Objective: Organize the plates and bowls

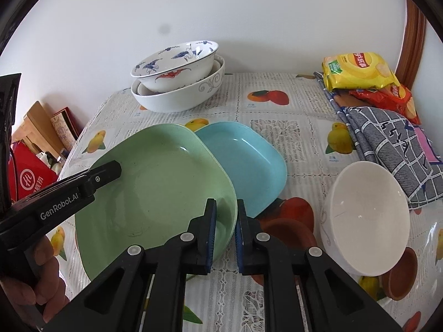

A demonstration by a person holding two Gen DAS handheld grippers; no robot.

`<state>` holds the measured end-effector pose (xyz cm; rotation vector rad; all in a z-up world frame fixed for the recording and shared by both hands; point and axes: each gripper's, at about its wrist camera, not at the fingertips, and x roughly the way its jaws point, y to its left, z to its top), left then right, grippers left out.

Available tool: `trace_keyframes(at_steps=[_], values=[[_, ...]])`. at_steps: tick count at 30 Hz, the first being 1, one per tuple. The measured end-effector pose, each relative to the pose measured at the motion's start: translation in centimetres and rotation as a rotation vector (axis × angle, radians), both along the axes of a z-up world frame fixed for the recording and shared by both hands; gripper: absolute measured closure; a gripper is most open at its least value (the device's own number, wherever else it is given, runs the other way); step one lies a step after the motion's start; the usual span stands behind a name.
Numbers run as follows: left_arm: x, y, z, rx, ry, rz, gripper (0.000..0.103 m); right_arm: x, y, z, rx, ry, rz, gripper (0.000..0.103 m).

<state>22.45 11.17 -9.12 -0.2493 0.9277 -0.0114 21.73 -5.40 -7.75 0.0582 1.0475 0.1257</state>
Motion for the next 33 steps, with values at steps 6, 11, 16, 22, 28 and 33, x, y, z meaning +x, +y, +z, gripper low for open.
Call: trace_keyframes(at_steps=[6,11,16,22,28,33], values=[[-2.0,-1.6,1.7,0.0,-0.022,-0.017,0.081,-2.1,-1.4,2.1,0.002,-0.031,-0.024,0.091],[-4.0,-2.7,3.0,0.008,-0.042,-0.022,0.081,-4.1,-2.2,3.7,0.006,-0.06,-0.047,0.092],[-6.3,-3.0,4.2,0.012,-0.066,-0.018,0.081,-6.2,-2.5,5.0,0.016,-0.092,-0.052,0.093],[-8.4,-3.3,5.0,0.02,-0.081,-0.015,0.081,-8.2,-2.9,5.8,0.031,-0.108,-0.062,0.093],[-10.1,-3.4,5.4,0.01,-0.093,-0.004,0.081,-9.7,-3.0,6.6,0.029,-0.132,-0.064,0.093],[-11.3,-3.9,6.2,0.01,-0.116,-0.005,0.081,-10.9,-3.2,7.6,0.028,-0.157,-0.069,0.093]])
